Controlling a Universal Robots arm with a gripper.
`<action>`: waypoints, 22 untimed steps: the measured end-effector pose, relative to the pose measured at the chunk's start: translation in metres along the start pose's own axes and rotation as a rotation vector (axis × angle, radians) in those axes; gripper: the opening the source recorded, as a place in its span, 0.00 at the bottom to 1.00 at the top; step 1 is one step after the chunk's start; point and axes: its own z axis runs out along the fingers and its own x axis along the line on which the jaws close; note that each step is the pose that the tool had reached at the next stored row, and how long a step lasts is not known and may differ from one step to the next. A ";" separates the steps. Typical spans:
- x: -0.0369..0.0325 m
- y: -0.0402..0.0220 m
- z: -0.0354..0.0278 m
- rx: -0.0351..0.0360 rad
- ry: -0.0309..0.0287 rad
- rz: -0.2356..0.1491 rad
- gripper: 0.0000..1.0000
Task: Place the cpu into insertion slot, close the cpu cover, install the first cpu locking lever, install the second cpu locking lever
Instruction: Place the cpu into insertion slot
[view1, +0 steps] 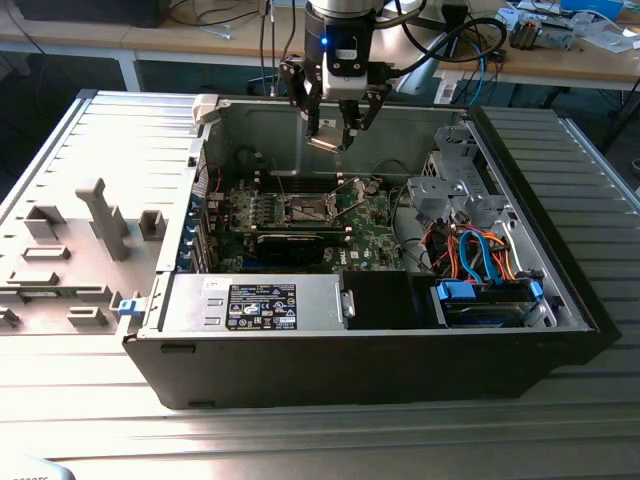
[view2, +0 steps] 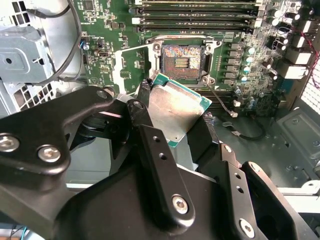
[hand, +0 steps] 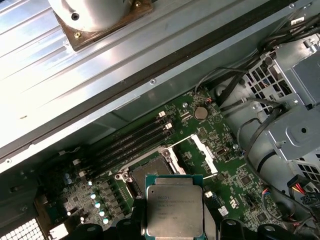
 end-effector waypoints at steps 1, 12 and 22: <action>0.0000 0.0000 0.0000 0.0000 -0.0001 0.001 0.54; 0.0000 0.0000 0.0002 0.0016 -0.0014 0.006 0.54; 0.0000 0.0000 0.0003 0.0021 -0.0019 0.010 0.54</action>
